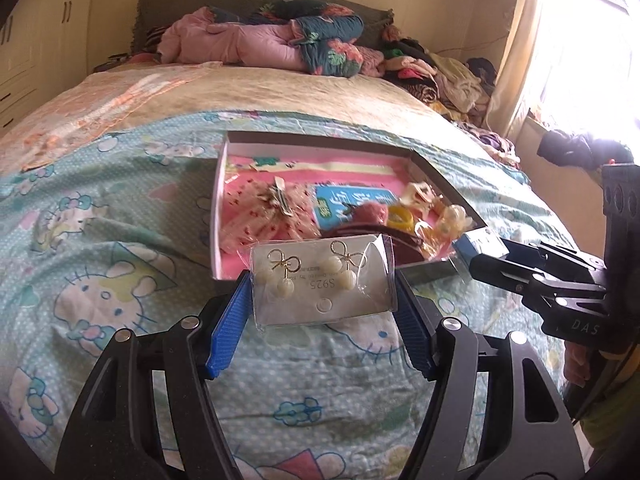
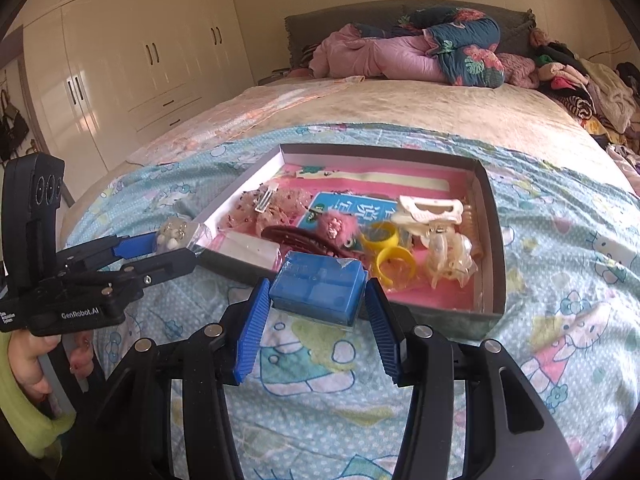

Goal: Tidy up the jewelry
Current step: 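Grasp the blue plastic box with the right tool while the left tool grasps the bagged earring card, then carry the blue box and earring card into the pink tray and open both tools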

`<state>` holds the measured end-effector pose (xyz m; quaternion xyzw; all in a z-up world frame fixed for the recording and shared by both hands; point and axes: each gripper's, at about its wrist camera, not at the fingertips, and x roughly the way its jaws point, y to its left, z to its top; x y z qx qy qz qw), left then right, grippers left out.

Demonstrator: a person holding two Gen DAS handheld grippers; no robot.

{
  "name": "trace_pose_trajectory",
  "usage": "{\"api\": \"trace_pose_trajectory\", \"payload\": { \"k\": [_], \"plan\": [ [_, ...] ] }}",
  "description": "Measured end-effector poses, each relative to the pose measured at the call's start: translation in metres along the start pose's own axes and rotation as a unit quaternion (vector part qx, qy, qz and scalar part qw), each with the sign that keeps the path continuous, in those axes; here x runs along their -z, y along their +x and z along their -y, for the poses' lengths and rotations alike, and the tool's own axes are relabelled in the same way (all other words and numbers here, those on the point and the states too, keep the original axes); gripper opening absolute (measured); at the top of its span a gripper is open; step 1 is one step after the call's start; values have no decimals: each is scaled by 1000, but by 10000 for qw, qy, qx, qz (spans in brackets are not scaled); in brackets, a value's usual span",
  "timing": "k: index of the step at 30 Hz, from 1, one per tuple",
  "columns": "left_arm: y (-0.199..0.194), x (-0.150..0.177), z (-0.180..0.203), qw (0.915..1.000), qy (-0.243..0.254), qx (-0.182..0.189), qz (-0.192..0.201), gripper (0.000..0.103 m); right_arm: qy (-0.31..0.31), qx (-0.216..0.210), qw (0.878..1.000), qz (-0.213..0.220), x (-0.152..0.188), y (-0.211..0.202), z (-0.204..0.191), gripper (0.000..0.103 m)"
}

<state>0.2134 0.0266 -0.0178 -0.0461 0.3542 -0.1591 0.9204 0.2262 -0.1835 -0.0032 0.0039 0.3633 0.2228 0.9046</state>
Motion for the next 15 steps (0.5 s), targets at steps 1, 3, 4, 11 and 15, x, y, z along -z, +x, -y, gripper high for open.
{"api": "trace_pose_trajectory", "payload": {
  "k": [1, 3, 4, 11, 15],
  "plan": [
    [-1, -2, -2, 10000, -27, -22, 28, 59, -8, 9, 10000, 16, -2, 1, -1, 47],
    [-2, -6, -6, 9999, -100, -57, 92, 58, -12, 7, 10000, 49, -7, 2, -1, 47],
    [-3, -8, -8, 9998, -131, -71, 117, 58, -12, 17, 10000, 66, -9, 3, 0, 47],
    [1, -21, -14, 9995, -201, -146, 216, 59, 39, 142, 9998, 163, -19, 8, 8, 47],
    [10, -27, -15, 9994, -191, -179, 205, 59, 121, 239, 9994, 199, -24, 12, 18, 47]
  ]
}}
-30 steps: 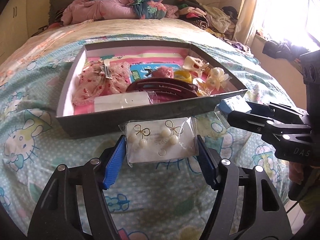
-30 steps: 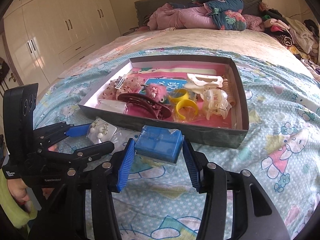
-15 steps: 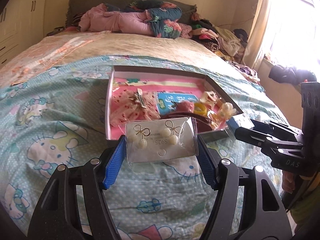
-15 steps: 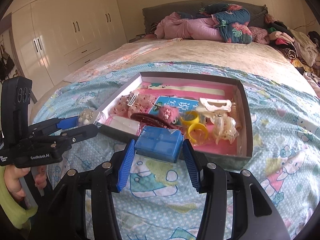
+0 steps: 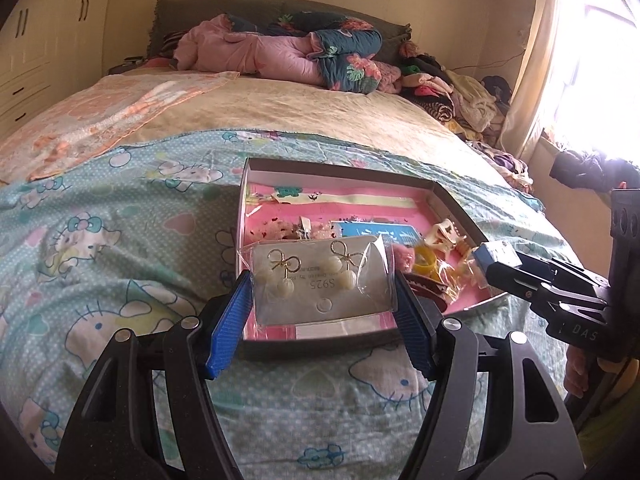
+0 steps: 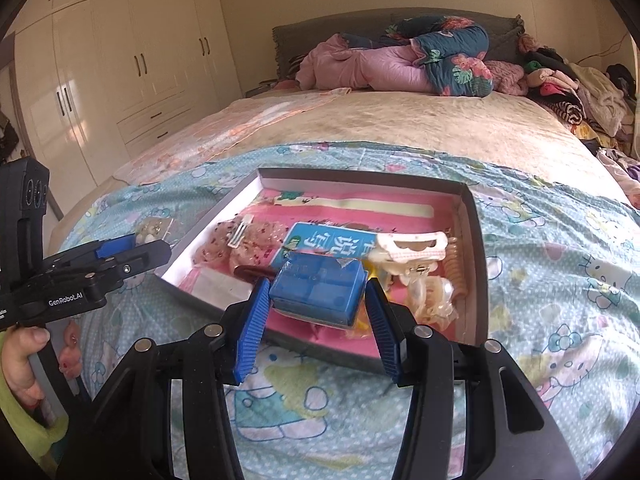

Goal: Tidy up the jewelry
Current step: 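Carry the blue box and earring card into the pink tray and open both tools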

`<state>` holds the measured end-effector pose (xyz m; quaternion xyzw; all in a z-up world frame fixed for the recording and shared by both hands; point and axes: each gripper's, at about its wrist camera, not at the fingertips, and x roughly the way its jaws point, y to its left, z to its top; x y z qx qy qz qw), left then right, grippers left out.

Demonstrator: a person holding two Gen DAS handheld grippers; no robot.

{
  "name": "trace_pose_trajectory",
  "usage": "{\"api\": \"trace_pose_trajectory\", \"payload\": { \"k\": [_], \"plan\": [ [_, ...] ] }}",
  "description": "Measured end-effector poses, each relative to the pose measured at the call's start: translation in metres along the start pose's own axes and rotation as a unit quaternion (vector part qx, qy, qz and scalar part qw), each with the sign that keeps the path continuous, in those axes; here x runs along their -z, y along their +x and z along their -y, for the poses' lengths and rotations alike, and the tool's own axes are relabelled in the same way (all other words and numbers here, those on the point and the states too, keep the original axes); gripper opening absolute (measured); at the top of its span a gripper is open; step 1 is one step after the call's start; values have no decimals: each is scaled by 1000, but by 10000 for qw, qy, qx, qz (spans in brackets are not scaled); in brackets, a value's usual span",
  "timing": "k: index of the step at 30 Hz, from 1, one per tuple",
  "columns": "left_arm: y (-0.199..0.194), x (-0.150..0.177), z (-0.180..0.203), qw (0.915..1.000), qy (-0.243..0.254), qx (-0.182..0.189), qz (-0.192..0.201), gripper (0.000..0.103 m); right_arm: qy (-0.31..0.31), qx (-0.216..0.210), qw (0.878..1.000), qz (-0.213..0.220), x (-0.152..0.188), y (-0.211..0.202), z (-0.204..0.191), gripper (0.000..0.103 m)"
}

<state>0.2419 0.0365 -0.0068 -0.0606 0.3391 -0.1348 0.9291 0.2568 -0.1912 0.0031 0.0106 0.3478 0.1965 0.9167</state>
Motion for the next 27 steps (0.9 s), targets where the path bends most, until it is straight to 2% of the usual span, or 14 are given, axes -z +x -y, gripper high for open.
{"api": "trace_pose_trajectory", "payload": {
  "k": [12, 27],
  "plan": [
    [40, -14, 2, 9998, 72, -57, -184, 59, 139, 256, 9996, -43, -11, 22, 26, 47],
    [80, -25, 6, 9984, 310, -207, -424, 59, -113, 340, 9992, -170, -13, 46, 19, 47]
  ]
}}
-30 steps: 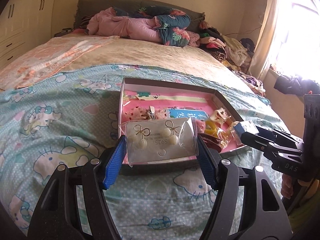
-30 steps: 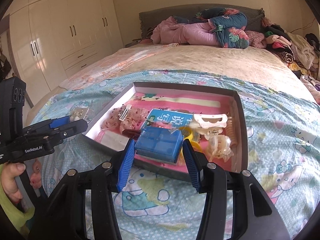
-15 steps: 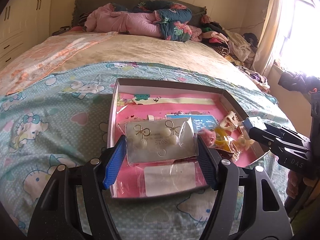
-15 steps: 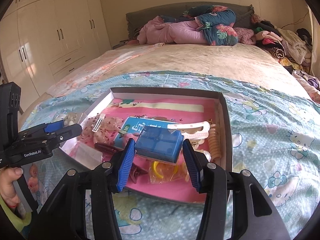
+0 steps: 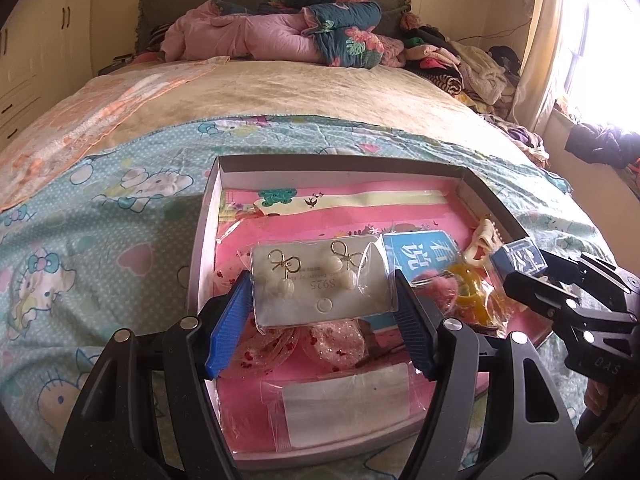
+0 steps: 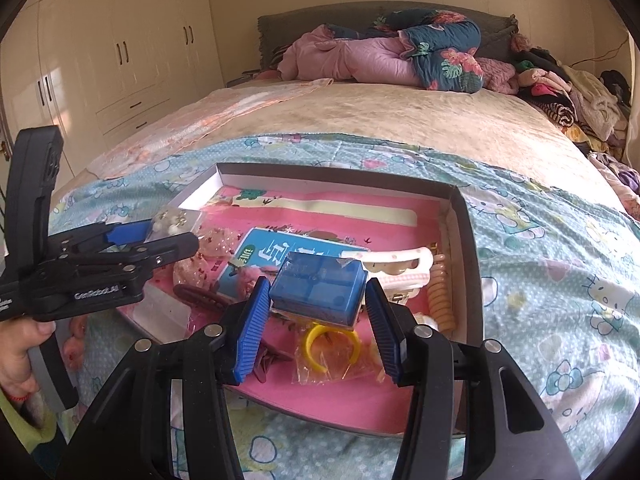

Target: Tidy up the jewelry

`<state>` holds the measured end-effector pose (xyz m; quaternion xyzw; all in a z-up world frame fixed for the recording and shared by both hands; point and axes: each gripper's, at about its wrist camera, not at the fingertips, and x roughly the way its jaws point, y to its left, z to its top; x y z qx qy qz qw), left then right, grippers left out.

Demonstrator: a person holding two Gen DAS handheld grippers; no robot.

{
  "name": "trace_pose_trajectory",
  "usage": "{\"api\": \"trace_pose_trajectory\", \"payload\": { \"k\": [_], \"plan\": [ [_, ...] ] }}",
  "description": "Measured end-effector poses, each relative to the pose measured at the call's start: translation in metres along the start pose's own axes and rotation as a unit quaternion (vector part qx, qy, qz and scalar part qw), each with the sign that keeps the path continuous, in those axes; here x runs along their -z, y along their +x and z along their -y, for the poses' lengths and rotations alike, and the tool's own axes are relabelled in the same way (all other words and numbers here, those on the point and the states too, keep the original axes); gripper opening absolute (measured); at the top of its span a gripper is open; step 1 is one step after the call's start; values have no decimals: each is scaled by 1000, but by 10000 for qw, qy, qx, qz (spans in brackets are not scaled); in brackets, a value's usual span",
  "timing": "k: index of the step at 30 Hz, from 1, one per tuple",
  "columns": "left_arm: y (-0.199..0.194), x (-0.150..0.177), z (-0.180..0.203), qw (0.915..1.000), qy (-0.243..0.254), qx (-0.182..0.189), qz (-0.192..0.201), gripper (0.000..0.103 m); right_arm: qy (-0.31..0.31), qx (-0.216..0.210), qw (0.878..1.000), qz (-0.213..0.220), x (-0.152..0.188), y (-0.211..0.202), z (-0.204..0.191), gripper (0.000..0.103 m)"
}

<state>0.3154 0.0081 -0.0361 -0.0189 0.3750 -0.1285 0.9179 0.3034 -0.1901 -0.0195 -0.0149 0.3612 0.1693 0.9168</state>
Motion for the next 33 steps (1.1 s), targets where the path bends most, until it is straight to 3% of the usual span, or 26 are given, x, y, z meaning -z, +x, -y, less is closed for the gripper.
{"api": "trace_pose_trajectory", "payload": {
  "k": [14, 33],
  "plan": [
    [4, 8, 0, 9999, -31, 28, -141, 62, 86, -28, 9996, -280, 20, 5, -5, 48],
    [-42, 23, 14, 9999, 24, 52, 131, 84, 167, 204, 9994, 214, 38, -60, 1, 73]
  ]
}}
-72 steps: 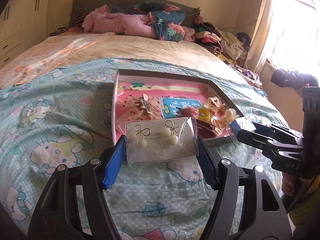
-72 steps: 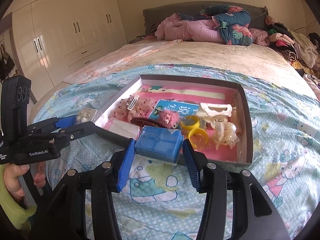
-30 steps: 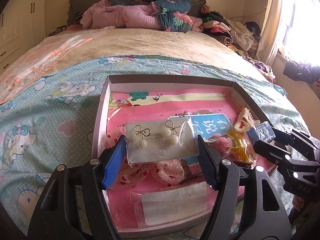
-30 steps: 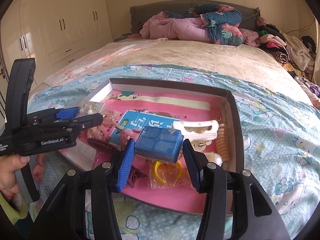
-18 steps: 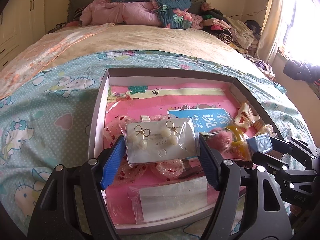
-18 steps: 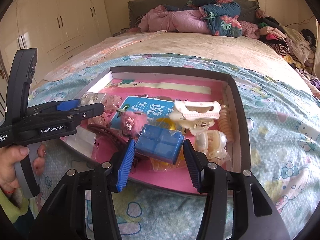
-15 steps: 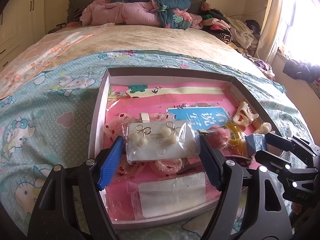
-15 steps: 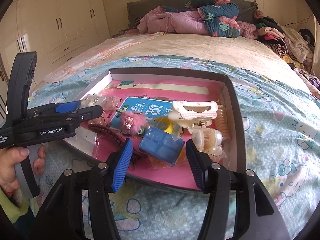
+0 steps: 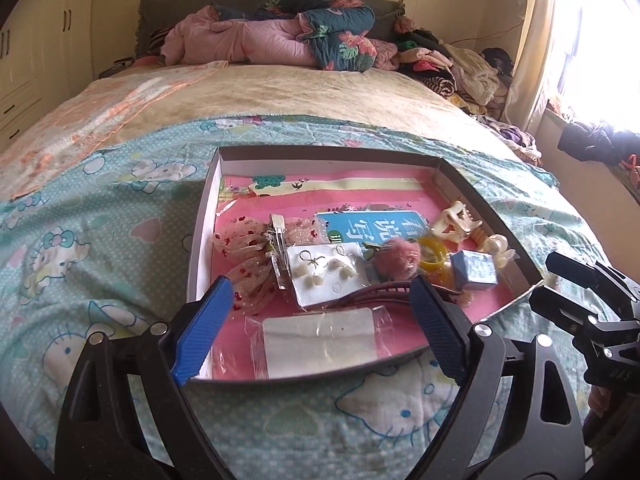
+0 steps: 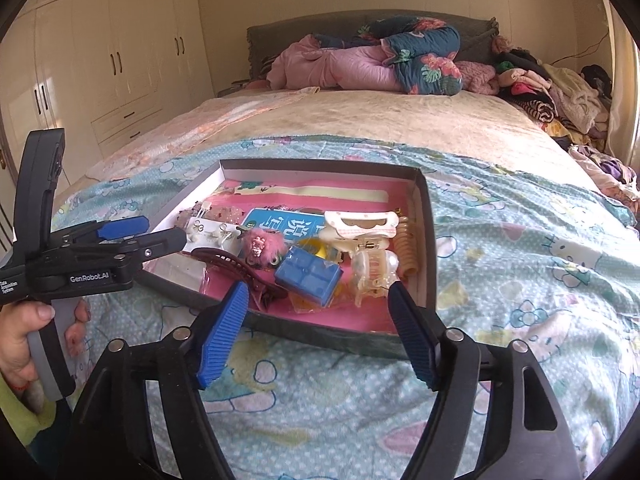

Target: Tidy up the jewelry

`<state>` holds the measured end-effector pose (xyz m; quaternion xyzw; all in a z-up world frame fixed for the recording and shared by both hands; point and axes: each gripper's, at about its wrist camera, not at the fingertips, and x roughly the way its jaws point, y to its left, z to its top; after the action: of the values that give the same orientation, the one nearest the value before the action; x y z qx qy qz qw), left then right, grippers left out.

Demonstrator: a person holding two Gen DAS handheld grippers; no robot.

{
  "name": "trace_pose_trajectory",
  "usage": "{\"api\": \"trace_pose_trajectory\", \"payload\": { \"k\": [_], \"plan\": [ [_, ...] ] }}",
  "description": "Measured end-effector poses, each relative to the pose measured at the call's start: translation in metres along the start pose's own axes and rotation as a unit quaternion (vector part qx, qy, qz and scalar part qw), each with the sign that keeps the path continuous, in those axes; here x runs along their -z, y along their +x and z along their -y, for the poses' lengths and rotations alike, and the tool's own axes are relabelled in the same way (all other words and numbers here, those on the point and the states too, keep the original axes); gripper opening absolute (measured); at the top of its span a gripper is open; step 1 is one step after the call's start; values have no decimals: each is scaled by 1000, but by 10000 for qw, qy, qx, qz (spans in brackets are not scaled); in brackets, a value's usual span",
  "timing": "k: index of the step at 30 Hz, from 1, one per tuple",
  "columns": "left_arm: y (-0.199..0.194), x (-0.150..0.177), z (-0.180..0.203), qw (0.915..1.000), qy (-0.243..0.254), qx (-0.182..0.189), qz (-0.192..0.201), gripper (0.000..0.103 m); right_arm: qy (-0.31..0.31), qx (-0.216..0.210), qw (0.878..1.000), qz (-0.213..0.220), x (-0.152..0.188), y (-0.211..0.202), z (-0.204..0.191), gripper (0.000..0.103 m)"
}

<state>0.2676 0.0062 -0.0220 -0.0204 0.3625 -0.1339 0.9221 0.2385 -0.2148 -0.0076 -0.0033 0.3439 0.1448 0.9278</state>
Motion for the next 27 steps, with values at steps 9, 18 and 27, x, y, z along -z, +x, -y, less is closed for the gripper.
{"api": "trace_pose_trajectory", "payload": {
  "k": [9, 18, 27],
  "plan": [
    [-40, 8, 10, 9992, 61, -113, 371, 91, 45, 166, 9995, 277, 8, -30, 2, 87],
    [-77, 23, 17, 9969, 55, -132, 771, 92, -54, 223, 9977, 645, 19, -60, -9, 94],
    [-104, 54, 31, 9941, 264, -186, 1037, 92, -334, 372, 9941, 962, 38, -86, -33, 96]
  ]
}}
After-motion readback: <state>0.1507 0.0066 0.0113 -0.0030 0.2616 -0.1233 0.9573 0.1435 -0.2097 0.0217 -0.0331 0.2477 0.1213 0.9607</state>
